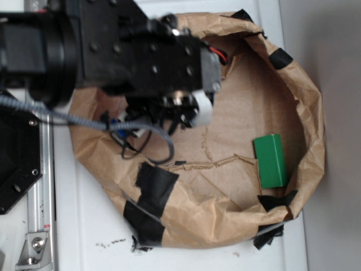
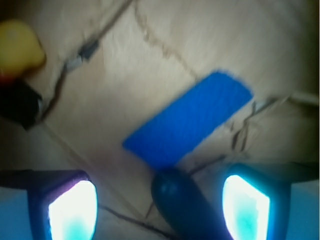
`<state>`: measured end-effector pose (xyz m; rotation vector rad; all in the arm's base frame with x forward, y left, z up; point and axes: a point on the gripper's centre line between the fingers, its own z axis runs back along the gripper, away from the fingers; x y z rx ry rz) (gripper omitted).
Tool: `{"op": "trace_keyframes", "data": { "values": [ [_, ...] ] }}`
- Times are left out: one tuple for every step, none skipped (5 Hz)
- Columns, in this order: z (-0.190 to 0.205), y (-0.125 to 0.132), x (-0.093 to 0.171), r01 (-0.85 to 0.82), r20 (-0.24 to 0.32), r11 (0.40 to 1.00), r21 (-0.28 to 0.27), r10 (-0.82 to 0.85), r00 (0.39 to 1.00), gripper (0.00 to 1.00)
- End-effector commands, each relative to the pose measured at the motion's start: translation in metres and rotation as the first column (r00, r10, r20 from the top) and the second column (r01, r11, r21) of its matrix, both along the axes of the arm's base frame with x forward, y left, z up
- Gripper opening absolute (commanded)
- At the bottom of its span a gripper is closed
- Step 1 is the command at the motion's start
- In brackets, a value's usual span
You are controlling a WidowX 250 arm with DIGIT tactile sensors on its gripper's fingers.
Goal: Grab the plastic pickle.
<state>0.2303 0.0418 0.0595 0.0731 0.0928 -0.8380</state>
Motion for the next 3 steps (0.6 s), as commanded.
{"op": "trace_keyframes", "data": {
  "values": [
    [0.002, 0.021, -0.009, -0.027, 0.015, 1.0, -0.003, 0.027, 1.0, 1.0],
    [-0.001, 0.027, -0.015, -0.033, 0.022, 0.999, 0.033, 0.033, 0.999, 1.0],
    [-0.008, 0.026, -0.018, -0.05, 0.051, 0.996, 0.067, 0.047, 0.998, 1.0]
  ]
}}
